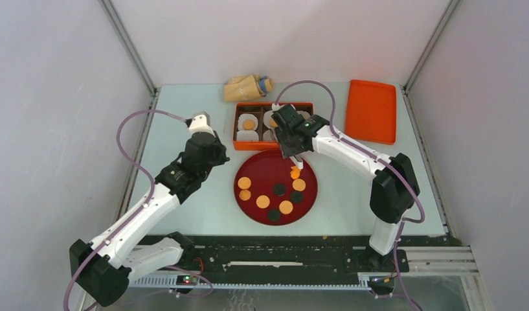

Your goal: Pack the cookies

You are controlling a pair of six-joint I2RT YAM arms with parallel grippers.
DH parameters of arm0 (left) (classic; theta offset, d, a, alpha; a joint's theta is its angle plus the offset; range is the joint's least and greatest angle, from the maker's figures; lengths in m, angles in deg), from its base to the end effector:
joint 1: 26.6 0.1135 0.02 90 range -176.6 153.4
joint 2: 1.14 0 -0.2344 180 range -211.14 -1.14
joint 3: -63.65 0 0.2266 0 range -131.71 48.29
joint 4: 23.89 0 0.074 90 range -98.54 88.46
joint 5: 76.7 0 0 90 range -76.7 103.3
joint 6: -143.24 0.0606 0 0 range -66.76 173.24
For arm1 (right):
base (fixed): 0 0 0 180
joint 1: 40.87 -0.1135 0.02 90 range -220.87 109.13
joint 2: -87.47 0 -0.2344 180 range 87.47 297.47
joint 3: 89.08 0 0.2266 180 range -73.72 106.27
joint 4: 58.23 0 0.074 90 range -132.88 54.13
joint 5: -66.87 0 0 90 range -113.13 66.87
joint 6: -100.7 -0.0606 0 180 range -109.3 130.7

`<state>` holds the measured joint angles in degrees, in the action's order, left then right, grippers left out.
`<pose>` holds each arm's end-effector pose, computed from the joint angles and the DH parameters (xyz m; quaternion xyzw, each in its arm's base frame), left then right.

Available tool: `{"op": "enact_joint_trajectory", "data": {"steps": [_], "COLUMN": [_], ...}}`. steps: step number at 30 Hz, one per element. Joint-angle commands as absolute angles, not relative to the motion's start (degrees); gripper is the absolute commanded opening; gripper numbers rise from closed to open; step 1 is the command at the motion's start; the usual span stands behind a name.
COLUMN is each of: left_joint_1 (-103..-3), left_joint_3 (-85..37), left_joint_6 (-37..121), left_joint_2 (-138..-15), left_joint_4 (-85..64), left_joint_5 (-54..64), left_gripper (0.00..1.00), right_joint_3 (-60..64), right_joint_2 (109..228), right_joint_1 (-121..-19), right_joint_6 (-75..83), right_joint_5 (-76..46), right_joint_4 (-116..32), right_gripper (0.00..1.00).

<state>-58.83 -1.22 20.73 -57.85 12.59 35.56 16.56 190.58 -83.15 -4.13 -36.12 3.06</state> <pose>0.2069 -0.1033 0.2799 -0.1010 0.8422 -0.1293 0.5136 0.2818 0.2379 0.2380 -0.1974 0.9368 0.0322 0.2871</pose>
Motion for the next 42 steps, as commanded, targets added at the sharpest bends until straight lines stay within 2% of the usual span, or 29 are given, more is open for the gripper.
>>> {"op": "enact_joint_trajectory", "data": {"steps": [1,5,9,12,21,28,42], "left_joint_1": [-58.5,-58.6,-58.5,-58.6,-58.6,-58.6,-58.6], "left_joint_3": [-3.4,-3.6,-3.8,-3.8,-3.8,-3.6,-2.9], "left_joint_6": [21.9,21.8,21.9,21.9,22.4,22.0,20.2], "left_joint_2": [-58.2,-58.9,-59.1,-59.2,-58.5,-57.8,-58.3], "left_joint_4": [11.2,11.2,10.8,10.5,10.5,10.1,8.2], "left_joint_5": [36.5,36.3,35.2,34.6,34.6,34.1,28.8], "left_gripper": [0.01,0.01,0.01,0.01,0.02,0.01,0.0], "right_joint_3": [19.0,18.5,18.2,18.0,18.3,16.2,-8.4], "right_joint_2": [189.7,188.7,188.0,188.2,184.9,174.1,160.5], "right_joint_1": [-82.3,-82.4,-82.9,-83.1,-83.7,-90.1,-98.4], "right_joint_6": [-2.3,-2.5,-2.7,-2.7,-3.7,-5.6,-23.1], "right_joint_5": [-36.8,-36.7,-38.0,-38.5,-39.1,-43.6,-43.6], "right_joint_4": [0.3,0.7,1.0,0.9,0.8,5.3,11.0], "right_gripper": [0.22,0.25,0.49,0.55,0.54,0.53,0.52]}}
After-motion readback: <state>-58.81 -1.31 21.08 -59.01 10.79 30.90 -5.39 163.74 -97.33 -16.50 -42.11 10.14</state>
